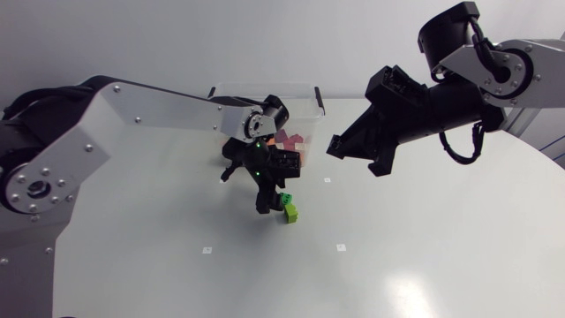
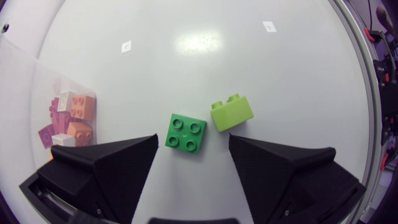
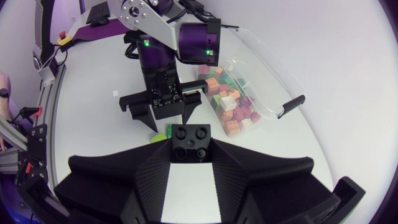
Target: Place the duplo bricks in the container
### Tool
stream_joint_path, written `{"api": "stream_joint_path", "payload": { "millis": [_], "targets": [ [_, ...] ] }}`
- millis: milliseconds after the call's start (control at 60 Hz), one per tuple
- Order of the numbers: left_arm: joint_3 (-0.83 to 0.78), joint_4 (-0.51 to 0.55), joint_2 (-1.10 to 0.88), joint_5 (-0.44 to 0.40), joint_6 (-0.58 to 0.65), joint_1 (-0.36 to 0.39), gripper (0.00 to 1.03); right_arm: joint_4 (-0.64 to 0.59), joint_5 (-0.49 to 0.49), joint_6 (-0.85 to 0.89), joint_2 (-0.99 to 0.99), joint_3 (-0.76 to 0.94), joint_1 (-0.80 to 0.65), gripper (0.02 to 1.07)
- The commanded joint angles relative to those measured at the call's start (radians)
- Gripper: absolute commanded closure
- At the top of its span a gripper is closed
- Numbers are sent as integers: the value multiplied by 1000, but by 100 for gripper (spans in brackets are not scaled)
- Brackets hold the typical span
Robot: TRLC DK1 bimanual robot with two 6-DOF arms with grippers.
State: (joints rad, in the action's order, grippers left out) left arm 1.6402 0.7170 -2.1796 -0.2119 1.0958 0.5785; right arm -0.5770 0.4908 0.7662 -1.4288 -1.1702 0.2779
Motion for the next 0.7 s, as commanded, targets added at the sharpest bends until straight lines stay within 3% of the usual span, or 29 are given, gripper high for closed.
{"api": "stream_joint_path", "payload": {
  "millis": [0,133,283,417,517,683],
  "targets": [
    [49,45,-69,-9,53,9,32,-15,2,-2,16,6,-13,86],
    [81,96,-91,-11,78,12,36,-23,3,4,16,-3,-20,86],
    [90,101,-100,-15,79,15,49,-24,6,2,14,-16,-25,86],
    [96,104,-109,-21,78,14,75,-24,6,2,11,-28,-25,86],
    [92,108,-109,-23,72,6,85,-24,6,2,10,-31,-25,86],
    [49,111,-80,-38,72,-23,88,-15,8,-8,4,-45,-25,86]
  ]
}}
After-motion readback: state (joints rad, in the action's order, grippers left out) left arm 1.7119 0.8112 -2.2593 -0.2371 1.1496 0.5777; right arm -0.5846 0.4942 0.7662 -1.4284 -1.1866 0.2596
